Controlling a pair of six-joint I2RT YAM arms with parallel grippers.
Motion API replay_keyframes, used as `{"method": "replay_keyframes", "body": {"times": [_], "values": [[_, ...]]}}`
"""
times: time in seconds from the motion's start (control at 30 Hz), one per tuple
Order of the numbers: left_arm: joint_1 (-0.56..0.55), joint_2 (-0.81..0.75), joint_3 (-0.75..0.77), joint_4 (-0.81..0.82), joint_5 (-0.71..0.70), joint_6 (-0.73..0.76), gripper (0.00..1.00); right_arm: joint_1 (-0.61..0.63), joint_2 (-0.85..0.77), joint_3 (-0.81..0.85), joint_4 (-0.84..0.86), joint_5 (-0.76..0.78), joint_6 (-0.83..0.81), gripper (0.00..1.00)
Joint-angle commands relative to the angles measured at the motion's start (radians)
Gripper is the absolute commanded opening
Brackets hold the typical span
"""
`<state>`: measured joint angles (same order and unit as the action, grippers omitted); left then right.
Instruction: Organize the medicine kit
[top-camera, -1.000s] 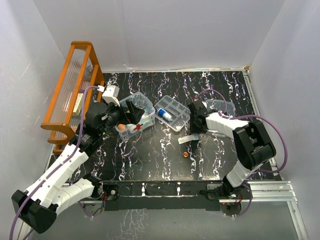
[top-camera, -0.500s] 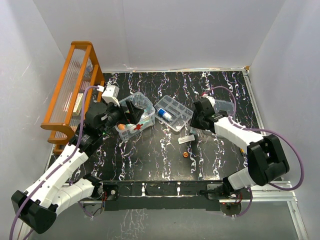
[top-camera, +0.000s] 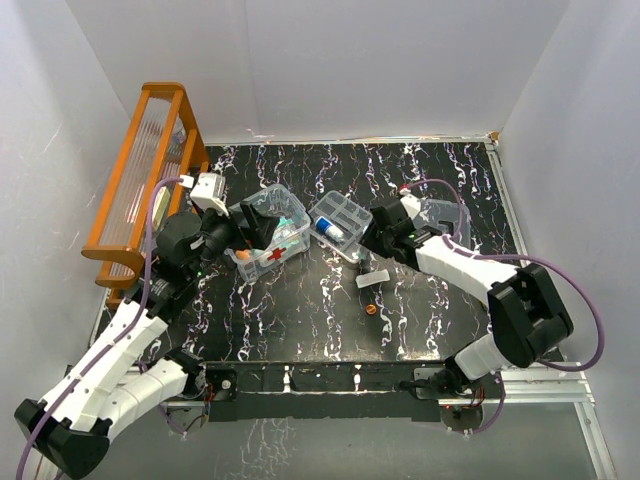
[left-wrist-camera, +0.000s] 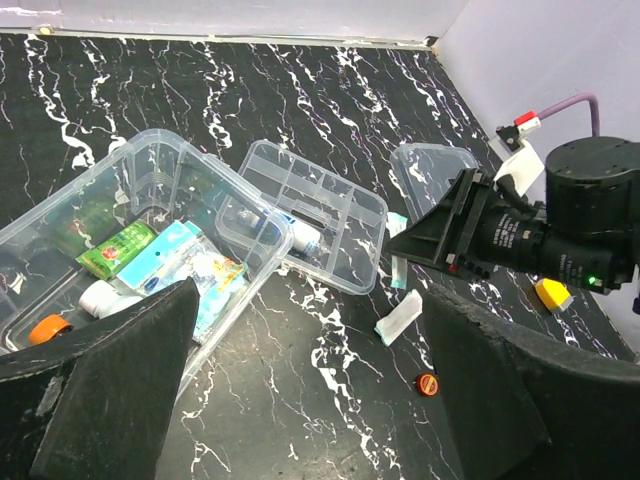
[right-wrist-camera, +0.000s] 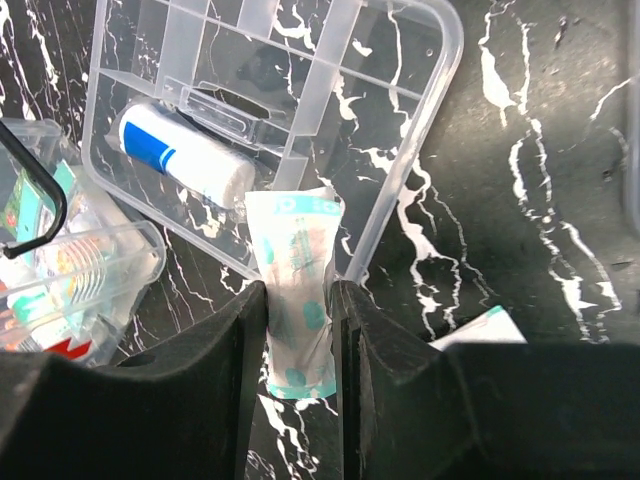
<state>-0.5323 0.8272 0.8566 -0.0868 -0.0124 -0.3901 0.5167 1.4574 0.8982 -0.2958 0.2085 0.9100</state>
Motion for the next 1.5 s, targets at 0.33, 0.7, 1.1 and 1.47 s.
{"method": "replay_keyframes", "body": {"times": [0.33, 0.7, 1.1, 1.47], "values": [[-0.005, -0.075, 0.009, -0.047, -0.036, 0.011, 0.93, 0.044, 0.158, 0.099, 0.093, 0.182, 0.156, 0.32], [-0.004, -0.05, 0.031, -0.036, -0.034, 0.027, 0.93, 0.044, 0.194, 0.112, 0.096, 0.193, 0.194, 0.34], [-0.004, -0.036, 0.039, -0.044, -0.025, 0.019, 0.93, 0.043, 0.16, 0.158, 0.034, 0.228, 0.085, 0.38], [-0.004, 0.051, 0.127, -0.011, 0.438, 0.229, 0.93, 0.005, -0.082, 0.01, -0.191, 0.116, -0.066, 0.41]]}}
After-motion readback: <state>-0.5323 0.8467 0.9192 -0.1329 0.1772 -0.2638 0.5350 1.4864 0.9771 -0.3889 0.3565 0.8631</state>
